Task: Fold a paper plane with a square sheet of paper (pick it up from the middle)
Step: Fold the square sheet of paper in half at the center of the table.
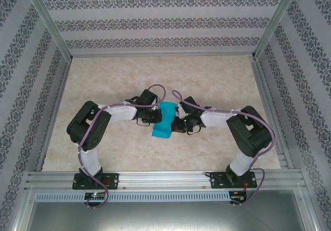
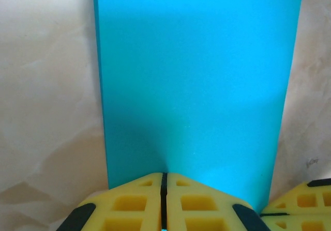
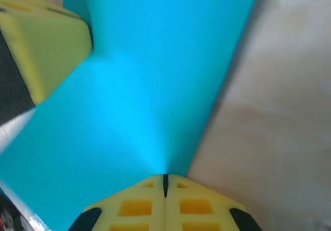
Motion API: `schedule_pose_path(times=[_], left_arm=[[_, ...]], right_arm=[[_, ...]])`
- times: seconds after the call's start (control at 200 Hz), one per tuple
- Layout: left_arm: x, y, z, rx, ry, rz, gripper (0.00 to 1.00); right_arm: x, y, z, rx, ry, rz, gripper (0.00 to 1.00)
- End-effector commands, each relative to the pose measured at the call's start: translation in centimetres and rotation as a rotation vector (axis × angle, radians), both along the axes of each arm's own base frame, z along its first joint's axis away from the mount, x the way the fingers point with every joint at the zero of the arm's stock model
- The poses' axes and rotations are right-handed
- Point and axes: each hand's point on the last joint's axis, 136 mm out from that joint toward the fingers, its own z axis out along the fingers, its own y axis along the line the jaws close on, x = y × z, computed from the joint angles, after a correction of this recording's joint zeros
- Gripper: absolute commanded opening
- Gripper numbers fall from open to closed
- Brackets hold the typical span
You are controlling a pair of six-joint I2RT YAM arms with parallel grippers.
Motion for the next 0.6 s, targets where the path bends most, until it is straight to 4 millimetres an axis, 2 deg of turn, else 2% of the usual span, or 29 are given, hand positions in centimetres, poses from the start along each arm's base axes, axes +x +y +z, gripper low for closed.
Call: schedule_pose_path(times=[0.0, 0.19, 0.29, 0.445, 0.595], left_arm=[[-5.3, 4.9, -6.3, 0.245, 0.223, -0.003, 0.11], [-5.3, 4.8, -6.2, 0.242, 0.222, -0.006, 0.11], [-5.3, 4.8, -6.2, 0.240, 0.222, -0.007, 0.11], [-5.4, 4.8, -6.2, 0.239, 0.222, -0.007, 0.11], [-5.6, 5.0, -6.4, 0.241, 0.225, -0.006, 0.11]], right_arm=[[-2.7, -1.8, -0.8, -0.068, 0.083, 0.011, 0.02], [-0.1, 0.1, 3.4, 0.050, -0.014, -0.044, 0.02], [1.4, 1.3, 4.3, 0.101, -0.043, -0.072, 0.03], [2.0, 3.0, 3.2, 0.097, -0.019, -0.039, 0.02], [1.3, 3.7, 1.6, 0.088, 0.022, -0.007, 0.02]])
